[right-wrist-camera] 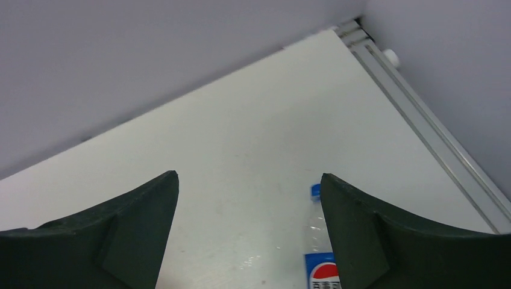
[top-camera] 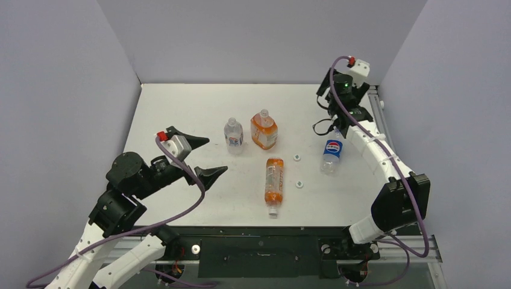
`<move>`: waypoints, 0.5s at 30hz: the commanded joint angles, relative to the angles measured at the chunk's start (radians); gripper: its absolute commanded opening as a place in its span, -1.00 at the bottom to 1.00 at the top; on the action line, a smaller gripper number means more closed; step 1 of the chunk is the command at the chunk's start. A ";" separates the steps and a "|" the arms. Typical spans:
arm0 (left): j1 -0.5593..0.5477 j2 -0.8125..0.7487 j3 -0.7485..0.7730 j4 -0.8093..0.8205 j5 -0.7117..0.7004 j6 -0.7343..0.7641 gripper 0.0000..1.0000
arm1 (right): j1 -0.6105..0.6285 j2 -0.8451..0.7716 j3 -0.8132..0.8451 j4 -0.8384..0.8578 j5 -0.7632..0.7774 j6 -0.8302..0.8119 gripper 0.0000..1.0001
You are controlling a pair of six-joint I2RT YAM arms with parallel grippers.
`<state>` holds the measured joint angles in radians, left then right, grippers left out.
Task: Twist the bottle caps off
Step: Place the plastic bottle at the center of the board, then pick up the plastic bottle at the center of the board.
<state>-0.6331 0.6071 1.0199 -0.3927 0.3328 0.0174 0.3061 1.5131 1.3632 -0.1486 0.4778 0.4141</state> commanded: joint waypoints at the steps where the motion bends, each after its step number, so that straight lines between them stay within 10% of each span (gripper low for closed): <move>1: 0.002 0.052 0.081 -0.068 0.043 0.020 0.93 | -0.137 0.072 -0.011 -0.262 -0.070 0.094 0.65; 15: 0.003 0.078 0.110 -0.091 0.069 0.026 0.93 | -0.335 0.477 0.195 -0.377 -0.309 0.061 0.68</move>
<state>-0.6331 0.6937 1.0840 -0.4927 0.3763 0.0387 -0.0116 1.9568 1.4807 -0.4904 0.2203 0.4835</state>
